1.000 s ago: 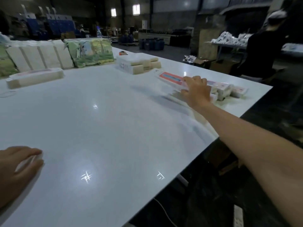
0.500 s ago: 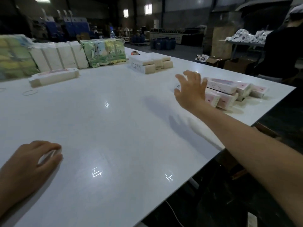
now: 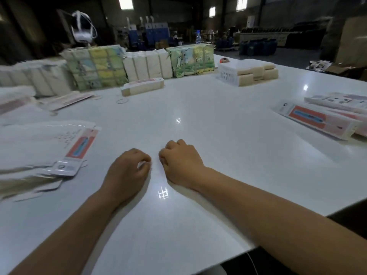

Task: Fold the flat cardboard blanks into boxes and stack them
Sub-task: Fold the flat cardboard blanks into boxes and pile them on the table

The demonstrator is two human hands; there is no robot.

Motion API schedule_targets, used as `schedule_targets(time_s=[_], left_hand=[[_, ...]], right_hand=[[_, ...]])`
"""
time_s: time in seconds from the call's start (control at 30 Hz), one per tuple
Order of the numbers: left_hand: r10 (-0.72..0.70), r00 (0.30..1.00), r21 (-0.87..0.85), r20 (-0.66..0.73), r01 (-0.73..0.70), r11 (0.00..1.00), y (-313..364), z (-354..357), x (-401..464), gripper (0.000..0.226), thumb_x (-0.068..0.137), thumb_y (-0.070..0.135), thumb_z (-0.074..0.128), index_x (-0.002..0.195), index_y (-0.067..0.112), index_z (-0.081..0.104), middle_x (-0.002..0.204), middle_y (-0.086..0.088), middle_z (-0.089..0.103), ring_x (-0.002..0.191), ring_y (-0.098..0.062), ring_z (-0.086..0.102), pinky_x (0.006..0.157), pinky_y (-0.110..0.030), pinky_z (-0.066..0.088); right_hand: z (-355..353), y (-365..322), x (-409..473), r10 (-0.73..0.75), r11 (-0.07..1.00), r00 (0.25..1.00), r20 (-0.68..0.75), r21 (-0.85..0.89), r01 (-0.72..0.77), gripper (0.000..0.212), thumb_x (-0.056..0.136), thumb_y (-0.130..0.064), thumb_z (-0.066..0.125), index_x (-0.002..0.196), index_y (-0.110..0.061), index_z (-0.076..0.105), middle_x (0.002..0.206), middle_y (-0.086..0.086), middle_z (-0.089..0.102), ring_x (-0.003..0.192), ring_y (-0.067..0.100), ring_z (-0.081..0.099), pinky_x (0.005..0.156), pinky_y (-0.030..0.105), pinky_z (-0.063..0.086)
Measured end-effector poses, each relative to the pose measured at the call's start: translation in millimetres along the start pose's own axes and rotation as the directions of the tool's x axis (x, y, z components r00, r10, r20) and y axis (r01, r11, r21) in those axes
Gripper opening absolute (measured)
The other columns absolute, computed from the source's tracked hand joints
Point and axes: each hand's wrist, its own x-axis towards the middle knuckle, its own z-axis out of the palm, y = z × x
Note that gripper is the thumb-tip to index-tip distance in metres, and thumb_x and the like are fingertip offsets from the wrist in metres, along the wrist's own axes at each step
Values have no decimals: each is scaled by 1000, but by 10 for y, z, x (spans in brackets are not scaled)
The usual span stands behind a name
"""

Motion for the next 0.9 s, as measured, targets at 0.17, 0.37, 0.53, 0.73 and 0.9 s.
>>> schedule_targets(time_s=[0.17, 0.37, 0.53, 0.73, 0.9], left_hand=[[-111, 993, -114, 29, 114, 987, -73, -98, 128, 13, 87, 14, 61, 93, 12, 72, 93, 0, 69, 83, -13, 59, 78, -25, 45], [-576, 811, 234, -98, 582, 779, -921, -706, 609, 55, 81, 44, 64, 123, 11, 53, 128, -11, 50, 118, -29, 45, 91, -37, 40], [-789, 610, 515, -66, 699, 497, -1346, -811, 666, 103, 57, 74, 71, 128, 7, 39, 131, -16, 35, 124, -32, 32, 94, -42, 32], [-834, 547, 509, -80, 742, 437, -1318, -813, 852, 107, 51, 59, 84, 131, 8, 33, 135, -18, 37, 125, -33, 32, 99, -42, 27], [-683, 727, 449, -79, 637, 626, -1178, -649, 886, 88, 71, 29, 76, 135, 15, 18, 112, -17, 45, 103, -34, 51, 81, -41, 39]], right_hand=[[56, 43, -4, -18, 999, 999, -32, 41, 20, 28, 96, -25, 41, 114, -20, 62, 119, 0, 55, 107, 24, 46, 88, 37, 40], [117, 52, 22, -14, 998, 997, -80, 61, 19, 30, 98, -27, 39, 113, -22, 64, 118, -4, 57, 105, 22, 47, 85, 33, 39], [121, 48, 32, -2, 997, 997, -77, 72, 8, 28, 97, -27, 40, 112, -23, 64, 116, -6, 57, 104, 20, 47, 85, 32, 39], [108, 52, 32, -3, 997, 998, -68, 82, 9, 28, 98, -27, 40, 113, -22, 63, 116, -5, 56, 104, 20, 46, 87, 33, 39], [116, 46, 30, 0, 997, 996, -91, 79, 7, 27, 97, -25, 41, 111, -21, 64, 114, -5, 57, 102, 20, 46, 85, 31, 38]])
